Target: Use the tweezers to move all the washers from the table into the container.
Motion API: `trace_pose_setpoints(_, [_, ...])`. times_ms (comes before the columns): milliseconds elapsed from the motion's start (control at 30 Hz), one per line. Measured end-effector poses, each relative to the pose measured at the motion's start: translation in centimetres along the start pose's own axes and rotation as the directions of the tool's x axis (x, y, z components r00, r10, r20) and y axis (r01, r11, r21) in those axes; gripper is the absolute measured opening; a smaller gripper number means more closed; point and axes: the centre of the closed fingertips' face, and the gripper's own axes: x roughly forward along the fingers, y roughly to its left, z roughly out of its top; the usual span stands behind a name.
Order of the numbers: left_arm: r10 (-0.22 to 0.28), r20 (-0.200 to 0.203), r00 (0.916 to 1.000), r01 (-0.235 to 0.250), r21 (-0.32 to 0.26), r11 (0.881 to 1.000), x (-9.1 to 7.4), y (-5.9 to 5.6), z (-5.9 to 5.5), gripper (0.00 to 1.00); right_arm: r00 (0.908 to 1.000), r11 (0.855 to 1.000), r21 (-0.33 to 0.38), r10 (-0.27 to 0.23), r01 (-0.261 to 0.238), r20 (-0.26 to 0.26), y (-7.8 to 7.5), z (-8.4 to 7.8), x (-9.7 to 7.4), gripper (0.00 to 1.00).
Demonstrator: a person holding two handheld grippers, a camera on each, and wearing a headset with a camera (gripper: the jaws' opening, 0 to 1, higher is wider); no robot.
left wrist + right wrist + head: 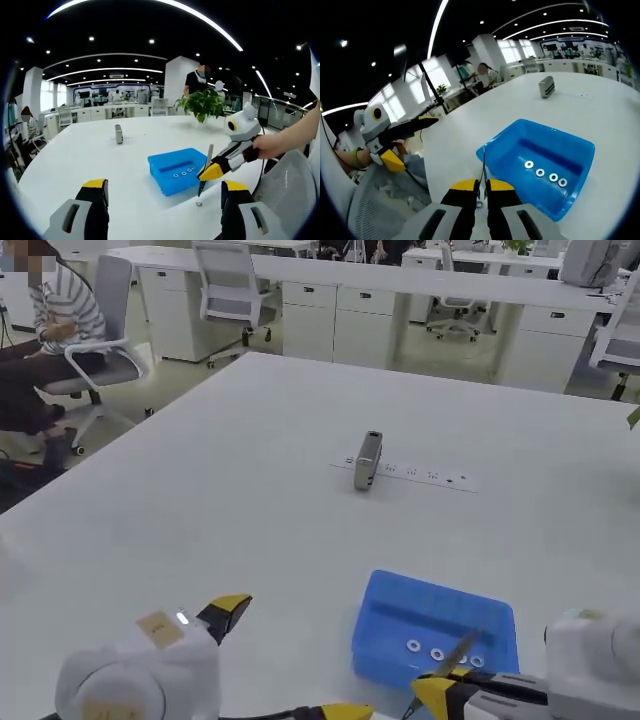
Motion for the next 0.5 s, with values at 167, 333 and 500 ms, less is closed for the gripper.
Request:
trace_pose_setpoints(167, [-0.001, -0.001, 1.0000, 0.001, 0.001, 1.000, 0.0, 0.0, 0.0, 0.95, 0.9997, 1.000, -0.022, 0.008, -0.008, -0.024, 0.4, -0.5, 0.5, 0.04])
trace_pose_setpoints(333, [0.000, -0.001, 1.0000, 0.000, 0.001, 1.000, 0.1, 0.0, 0.0, 0.95, 0.9987, 0.999, -0.045, 0.017, -0.020, -0.047, 1.0, -0.9, 0.9, 0.04])
trace_pose_setpoints(500, [-0.003, -0.002, 1.0000, 0.003, 0.002, 1.000, 0.1, -0.1, 0.0, 0.95, 0.9964, 0.996, -0.091, 0.019, -0.027, -0.082, 1.4, -1.4, 1.1, 0.04])
